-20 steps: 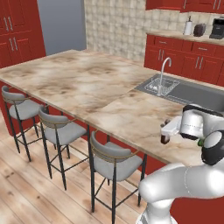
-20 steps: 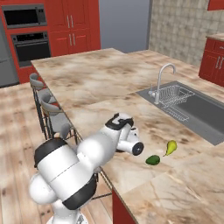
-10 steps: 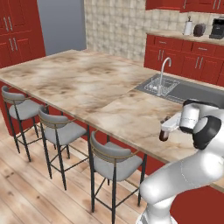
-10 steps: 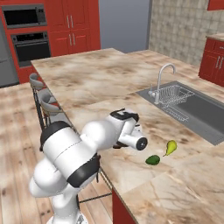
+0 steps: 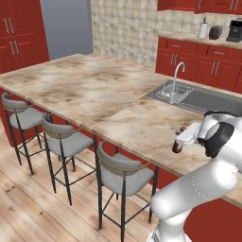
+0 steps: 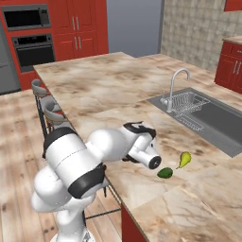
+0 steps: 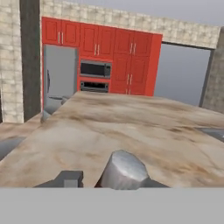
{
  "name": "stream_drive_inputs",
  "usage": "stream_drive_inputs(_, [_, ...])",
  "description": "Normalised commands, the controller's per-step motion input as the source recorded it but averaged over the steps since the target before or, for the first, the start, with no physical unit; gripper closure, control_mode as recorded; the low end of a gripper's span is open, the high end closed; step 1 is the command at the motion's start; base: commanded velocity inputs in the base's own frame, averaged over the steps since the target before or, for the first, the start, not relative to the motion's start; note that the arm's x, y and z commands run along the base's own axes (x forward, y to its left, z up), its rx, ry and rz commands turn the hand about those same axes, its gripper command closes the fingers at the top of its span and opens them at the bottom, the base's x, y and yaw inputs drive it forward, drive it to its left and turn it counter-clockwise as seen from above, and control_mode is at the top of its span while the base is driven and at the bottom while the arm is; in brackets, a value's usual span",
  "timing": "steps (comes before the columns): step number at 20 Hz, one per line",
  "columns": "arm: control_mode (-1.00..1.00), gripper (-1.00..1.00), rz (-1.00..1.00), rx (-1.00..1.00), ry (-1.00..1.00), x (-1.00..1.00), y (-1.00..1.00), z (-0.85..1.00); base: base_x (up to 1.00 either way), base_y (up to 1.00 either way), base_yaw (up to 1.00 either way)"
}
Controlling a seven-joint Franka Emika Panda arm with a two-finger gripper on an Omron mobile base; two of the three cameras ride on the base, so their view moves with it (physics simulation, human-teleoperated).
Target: Move the ketchup and ketchup from the cabinet to the dining counter.
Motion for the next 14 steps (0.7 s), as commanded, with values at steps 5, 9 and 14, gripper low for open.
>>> stream_drive_inputs(5, [-1.00, 1.00, -0.01, -0.08, -0.11, -0.07, 0.16, -0.33, 0.00, 0.00, 0.00])
stream_drive_inputs(9, [-1.00, 1.00, -0.03, -0.11, -0.02, 0.00, 0.21, -0.27, 0.00, 0.00, 0.00])
stream_drive_inputs(14, [-1.00, 1.00, -0.04, -0.10, 0.00, 0.00, 0.19, -0.28, 0.00, 0.00, 0.00])
